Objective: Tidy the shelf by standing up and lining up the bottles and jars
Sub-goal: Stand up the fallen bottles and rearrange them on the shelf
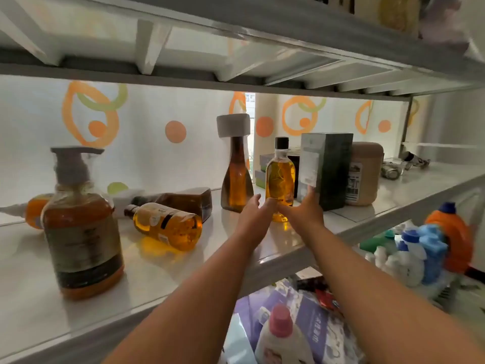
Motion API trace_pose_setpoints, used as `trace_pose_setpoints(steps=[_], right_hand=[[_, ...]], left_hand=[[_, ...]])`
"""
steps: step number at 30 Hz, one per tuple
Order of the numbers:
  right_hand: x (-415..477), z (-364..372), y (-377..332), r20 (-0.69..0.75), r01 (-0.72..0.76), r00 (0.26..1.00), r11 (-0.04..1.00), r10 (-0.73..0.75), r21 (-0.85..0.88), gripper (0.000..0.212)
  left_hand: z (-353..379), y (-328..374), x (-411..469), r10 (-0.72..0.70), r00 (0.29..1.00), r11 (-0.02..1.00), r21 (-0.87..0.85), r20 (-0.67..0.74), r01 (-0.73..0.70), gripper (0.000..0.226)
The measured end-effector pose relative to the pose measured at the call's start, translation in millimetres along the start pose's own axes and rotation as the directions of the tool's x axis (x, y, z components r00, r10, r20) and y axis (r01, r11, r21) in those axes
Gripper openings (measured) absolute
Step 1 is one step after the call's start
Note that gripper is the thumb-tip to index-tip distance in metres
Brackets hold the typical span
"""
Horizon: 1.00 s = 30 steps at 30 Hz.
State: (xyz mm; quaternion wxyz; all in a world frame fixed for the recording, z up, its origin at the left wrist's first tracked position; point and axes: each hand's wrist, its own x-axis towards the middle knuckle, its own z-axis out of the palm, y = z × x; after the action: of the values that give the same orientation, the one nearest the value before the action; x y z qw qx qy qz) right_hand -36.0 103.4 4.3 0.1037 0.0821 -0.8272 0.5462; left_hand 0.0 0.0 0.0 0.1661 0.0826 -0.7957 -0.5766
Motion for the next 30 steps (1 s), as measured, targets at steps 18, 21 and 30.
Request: trace_pose_setpoints(steps=[18,21,30], right_hand=[[-21,-12,-1,-0.034,0.092,0.994,0.967,-0.103,-0.238,0.078],[-30,-19,1,-0.041,0.101,0.993,0.968,-0.114,-0.232,0.079],[-45,-32,4,-0.046,0.094,0.993,0.969,-0.107,-0.230,0.075]], left_hand=[[-7,1,-22,0.035,0.985,0.997,-0.075,0.168,-0.023,0.019],[-9,4,-29,0.060,0.980,0.998,-0.040,0.188,-0.053,0.026],[-10,8,-47,0.052,0.955,0.997,0.040,0.291,-0.067,0.043]])
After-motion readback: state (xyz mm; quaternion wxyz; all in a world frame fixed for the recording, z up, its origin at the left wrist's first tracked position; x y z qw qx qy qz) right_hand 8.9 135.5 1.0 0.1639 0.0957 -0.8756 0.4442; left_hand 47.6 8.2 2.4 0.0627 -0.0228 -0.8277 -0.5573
